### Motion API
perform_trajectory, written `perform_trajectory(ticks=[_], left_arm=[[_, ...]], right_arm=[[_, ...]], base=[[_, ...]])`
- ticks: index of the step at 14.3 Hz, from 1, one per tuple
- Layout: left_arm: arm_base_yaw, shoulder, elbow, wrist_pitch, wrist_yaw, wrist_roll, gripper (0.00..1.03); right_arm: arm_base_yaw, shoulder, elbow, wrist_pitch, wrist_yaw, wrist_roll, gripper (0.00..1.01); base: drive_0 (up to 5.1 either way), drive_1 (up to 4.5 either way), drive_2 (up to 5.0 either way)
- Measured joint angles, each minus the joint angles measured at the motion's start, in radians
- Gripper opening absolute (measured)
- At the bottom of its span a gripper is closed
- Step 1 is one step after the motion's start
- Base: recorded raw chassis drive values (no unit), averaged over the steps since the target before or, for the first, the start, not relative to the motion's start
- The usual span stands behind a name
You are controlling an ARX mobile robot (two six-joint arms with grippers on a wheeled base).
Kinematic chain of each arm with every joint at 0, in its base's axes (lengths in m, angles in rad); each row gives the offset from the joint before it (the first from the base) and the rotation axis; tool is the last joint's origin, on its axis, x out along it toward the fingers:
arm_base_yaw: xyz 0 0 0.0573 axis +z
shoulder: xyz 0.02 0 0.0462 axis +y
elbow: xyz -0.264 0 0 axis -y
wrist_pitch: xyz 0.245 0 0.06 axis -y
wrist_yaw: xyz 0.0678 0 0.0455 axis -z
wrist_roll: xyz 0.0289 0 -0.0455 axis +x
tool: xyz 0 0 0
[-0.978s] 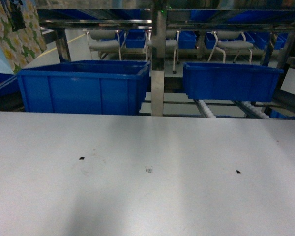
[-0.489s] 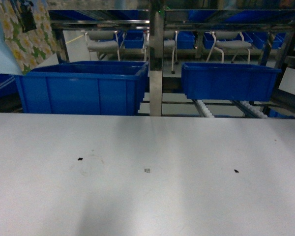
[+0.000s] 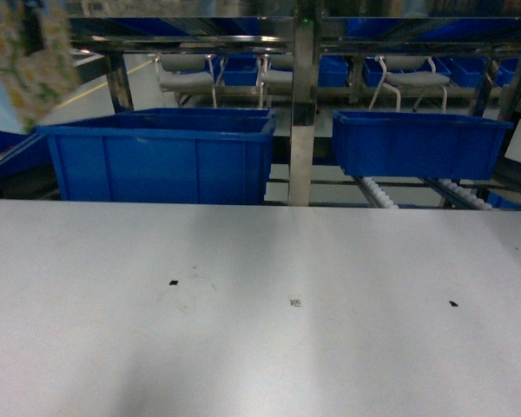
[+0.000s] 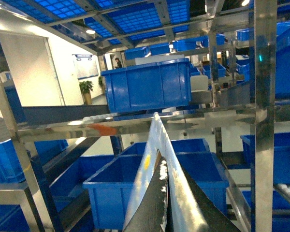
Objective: Move flower gift bag to table near conveyor
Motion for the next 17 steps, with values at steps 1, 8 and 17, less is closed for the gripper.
perform_trajectory(ticks=[1,8,17], left_arm=[[0.002,0.0,0.0,0.0,0.002,-0.001,0.02],[0.001,0.0,0.0,-0.001,0.005,0.0,0.02],[0.002,0.0,0.0,0.0,0.001,0.0,0.02]], right_arm=[[0.0,0.0,0.0,0.0,0.0,-0.001,0.02],[0.081,0.212,-0.057,0.254,-0.007,-0.022,0.02],[0.0,0.793,-0.039,0.572,-0.048,-0.027,0.02]], base=[[-5.0,2.49,2.5],[-0.7,0.36,0.4],[0.0,0.0,0.0]])
